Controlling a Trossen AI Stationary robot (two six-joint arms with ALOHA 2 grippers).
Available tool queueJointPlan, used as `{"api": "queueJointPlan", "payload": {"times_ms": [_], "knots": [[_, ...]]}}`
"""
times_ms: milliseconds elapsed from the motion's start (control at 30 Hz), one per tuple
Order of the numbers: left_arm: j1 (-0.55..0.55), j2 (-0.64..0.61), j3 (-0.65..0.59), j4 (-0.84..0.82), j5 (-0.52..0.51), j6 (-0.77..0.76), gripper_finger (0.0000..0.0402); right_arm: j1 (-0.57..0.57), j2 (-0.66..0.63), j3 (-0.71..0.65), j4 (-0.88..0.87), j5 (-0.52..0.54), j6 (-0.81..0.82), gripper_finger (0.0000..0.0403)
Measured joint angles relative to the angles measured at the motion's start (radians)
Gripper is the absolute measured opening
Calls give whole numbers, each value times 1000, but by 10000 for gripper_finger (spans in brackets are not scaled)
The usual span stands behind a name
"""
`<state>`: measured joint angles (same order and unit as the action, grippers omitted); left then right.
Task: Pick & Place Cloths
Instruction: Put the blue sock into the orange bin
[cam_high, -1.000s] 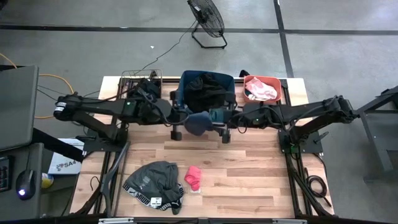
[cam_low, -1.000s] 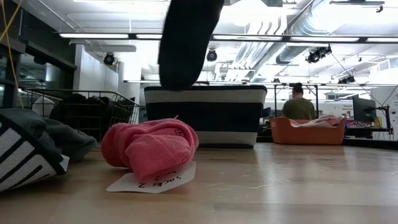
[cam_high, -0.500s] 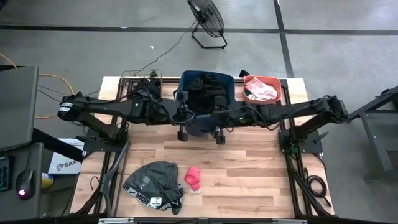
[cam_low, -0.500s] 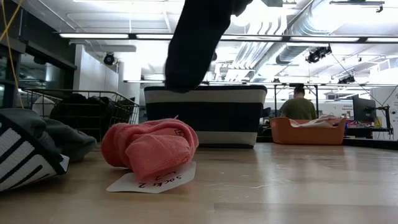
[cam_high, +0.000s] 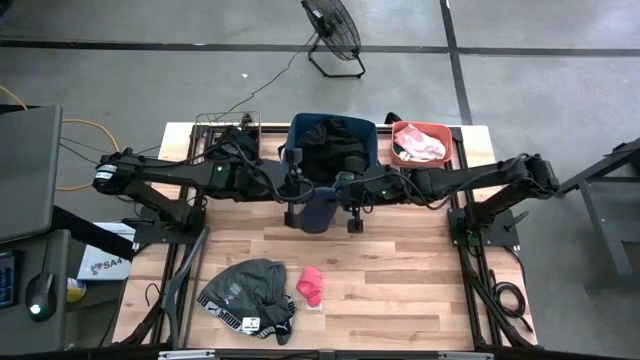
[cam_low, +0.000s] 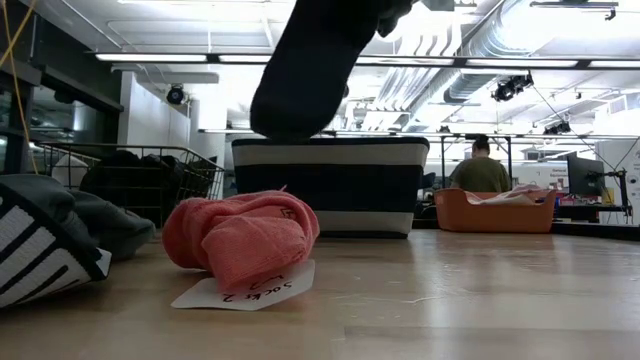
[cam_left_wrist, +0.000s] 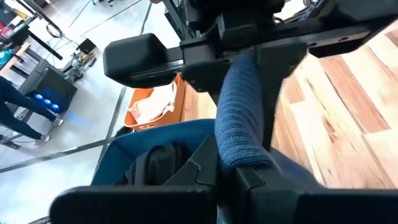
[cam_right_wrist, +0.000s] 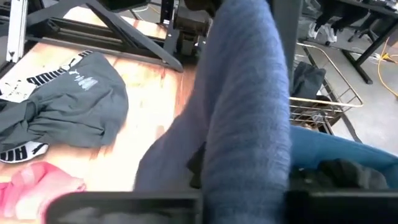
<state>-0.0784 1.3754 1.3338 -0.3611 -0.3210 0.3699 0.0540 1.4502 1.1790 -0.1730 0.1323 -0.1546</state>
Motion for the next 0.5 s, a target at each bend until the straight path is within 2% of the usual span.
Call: {"api": "queueJointPlan", "payload": {"times_ms": [67, 267, 367, 500], "knots": [[0, 0, 0, -9, 0, 0, 4, 0, 0, 0, -3, 10, 0, 13], [0, 0, 0, -4, -4, 1, 17, 0, 0, 0, -4, 79, 25, 7], [0, 0, 0, -4, -6, 2, 54, 0, 0, 0, -5, 79, 33, 6], [0, -9, 0, -3, -6, 20, 130, 0, -5, 0, -14, 115, 55, 6]]}}
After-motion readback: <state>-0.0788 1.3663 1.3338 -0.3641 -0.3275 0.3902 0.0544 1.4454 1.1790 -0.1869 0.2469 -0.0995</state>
